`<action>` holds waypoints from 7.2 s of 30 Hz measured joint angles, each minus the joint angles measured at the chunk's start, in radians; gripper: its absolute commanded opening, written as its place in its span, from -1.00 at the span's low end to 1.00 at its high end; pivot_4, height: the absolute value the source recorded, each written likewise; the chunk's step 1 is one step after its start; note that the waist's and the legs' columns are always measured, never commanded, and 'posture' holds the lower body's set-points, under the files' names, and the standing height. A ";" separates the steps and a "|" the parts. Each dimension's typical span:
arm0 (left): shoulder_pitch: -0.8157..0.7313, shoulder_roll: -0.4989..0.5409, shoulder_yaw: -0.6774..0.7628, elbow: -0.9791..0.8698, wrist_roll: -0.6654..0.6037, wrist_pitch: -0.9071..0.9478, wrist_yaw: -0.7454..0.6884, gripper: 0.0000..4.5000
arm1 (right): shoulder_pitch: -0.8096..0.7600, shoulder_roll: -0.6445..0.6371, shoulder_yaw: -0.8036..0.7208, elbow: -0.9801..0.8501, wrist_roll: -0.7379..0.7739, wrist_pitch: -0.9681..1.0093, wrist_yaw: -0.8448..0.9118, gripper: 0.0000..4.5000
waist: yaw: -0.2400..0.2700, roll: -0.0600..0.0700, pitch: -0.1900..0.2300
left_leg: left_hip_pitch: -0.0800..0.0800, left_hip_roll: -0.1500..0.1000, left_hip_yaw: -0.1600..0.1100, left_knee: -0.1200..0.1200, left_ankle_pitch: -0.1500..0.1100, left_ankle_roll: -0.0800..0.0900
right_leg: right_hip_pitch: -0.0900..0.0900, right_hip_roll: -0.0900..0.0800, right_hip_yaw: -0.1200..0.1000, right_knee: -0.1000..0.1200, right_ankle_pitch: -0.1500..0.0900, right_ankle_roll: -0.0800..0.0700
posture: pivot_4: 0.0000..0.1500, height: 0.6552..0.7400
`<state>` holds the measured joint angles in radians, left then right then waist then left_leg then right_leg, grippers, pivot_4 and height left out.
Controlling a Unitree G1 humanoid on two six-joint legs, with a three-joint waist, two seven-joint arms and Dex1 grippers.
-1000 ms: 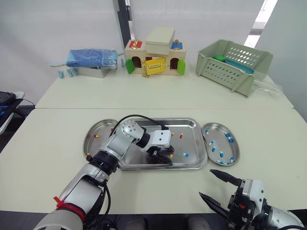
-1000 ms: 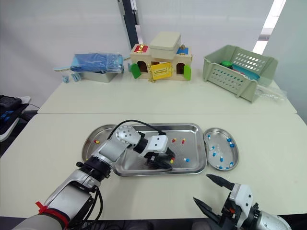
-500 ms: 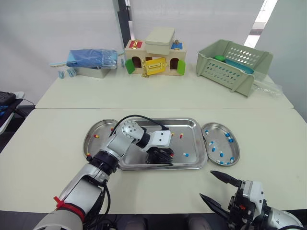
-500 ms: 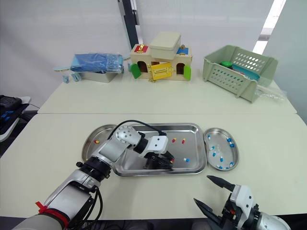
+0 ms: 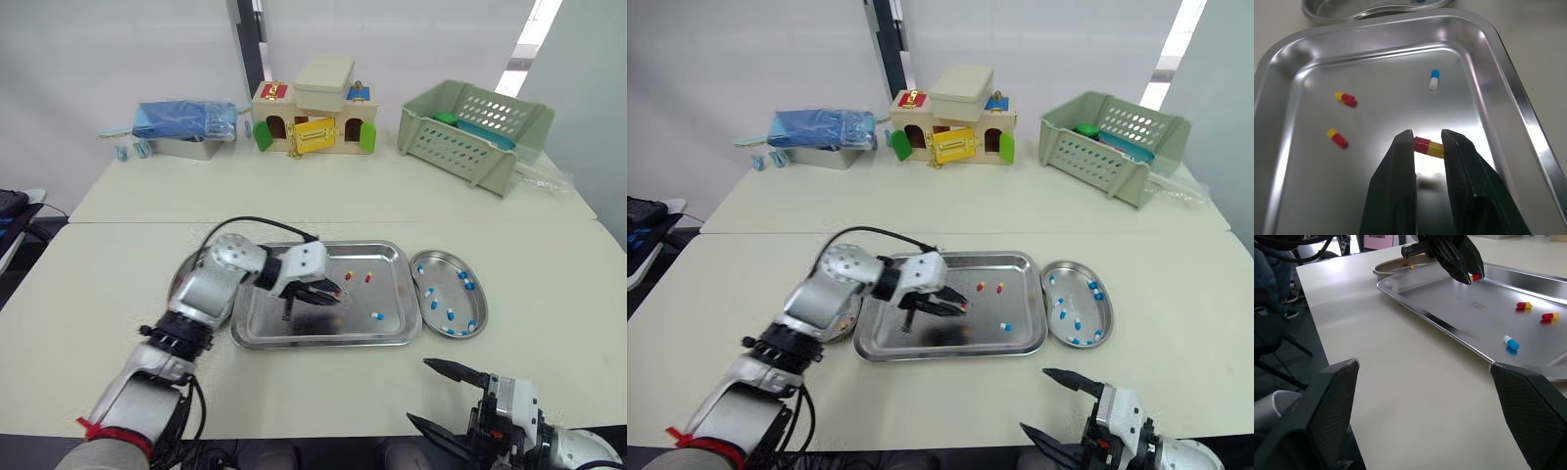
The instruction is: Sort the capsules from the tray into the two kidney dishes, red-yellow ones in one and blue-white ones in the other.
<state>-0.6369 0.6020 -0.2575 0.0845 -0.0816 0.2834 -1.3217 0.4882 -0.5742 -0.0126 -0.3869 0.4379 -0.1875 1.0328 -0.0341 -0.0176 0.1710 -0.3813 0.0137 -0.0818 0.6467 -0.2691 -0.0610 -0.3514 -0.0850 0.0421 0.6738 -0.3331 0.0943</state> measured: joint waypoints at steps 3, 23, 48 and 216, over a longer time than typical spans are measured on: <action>0.097 0.066 0.078 -0.113 -0.030 0.086 0.055 -0.79 | -0.055 -0.013 0.006 0.007 0.018 0.009 0.029 1.00 | 0.001 0.000 0.000 | 0.000 0.000 0.000 0.000 0.000 0.000 | 0.000 0.000 0.000 0.000 0.000 0.000 | 1.00 1.00; 0.608 0.204 0.578 -0.376 -0.158 0.320 0.382 -0.79 | -0.246 -0.026 0.036 0.155 0.056 0.067 0.164 1.00 | 0.006 -0.001 0.000 | 0.000 0.000 0.000 0.000 0.000 0.000 | 0.000 -0.001 -0.001 0.000 0.000 0.000 | 1.00 1.00; 0.567 0.252 0.536 -0.362 -0.197 0.364 0.438 0.99 | -0.226 -0.026 0.035 0.144 0.056 0.086 0.141 1.00 | 0.005 -0.001 0.000 | 0.000 0.000 0.000 -0.001 0.000 0.000 | 0.000 -0.001 -0.001 0.000 0.000 0.000 | 1.00 1.00; 0.137 -0.401 -0.024 -0.095 0.013 0.434 0.875 -0.97 | 0.041 0.061 -0.043 -0.170 -0.022 0.251 -0.241 1.00 | 0.005 -0.002 -0.001 | 0.000 -0.001 0.000 0.000 0.000 0.000 | 0.000 -0.001 0.000 0.000 0.000 0.000 | 1.00 1.00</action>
<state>-0.5004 0.2009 -0.2817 -0.0108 -0.0682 0.7173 -0.4468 0.5289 -0.5132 -0.0558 -0.5572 0.4164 0.0636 0.7917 -0.0292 -0.0197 0.1699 -0.3818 0.0128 -0.0821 0.6463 -0.2691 -0.0615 -0.3515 -0.0858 0.0421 0.6734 -0.3336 0.0942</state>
